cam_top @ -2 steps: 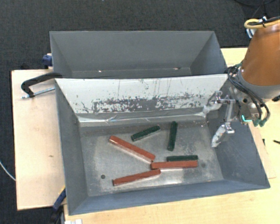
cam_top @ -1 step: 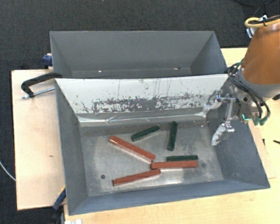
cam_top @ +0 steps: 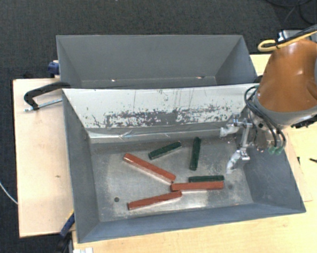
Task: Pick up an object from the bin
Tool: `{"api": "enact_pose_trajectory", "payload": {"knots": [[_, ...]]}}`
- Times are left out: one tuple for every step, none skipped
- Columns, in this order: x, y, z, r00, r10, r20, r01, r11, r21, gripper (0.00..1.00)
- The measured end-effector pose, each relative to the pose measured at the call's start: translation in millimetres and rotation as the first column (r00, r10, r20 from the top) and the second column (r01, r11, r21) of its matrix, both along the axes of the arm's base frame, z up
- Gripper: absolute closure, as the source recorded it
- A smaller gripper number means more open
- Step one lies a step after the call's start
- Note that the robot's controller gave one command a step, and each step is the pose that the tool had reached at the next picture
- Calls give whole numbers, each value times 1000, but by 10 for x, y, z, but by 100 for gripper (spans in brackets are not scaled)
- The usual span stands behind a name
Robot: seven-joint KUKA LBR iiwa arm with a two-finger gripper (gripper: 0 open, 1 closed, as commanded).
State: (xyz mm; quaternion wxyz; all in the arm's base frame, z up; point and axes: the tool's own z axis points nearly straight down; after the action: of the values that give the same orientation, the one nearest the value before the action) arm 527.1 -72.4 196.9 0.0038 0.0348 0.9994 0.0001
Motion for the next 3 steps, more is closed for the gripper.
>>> {"api": "enact_pose_trajectory", "payload": {"knots": [[7,78,-601,1000,-23,-2,23,1000,1,0],[-227,35,-1215,1000,29,-5,-29,1000,0,100],[-223,39,-1243,1000,29,1,-29,1000,-1,0]]}}
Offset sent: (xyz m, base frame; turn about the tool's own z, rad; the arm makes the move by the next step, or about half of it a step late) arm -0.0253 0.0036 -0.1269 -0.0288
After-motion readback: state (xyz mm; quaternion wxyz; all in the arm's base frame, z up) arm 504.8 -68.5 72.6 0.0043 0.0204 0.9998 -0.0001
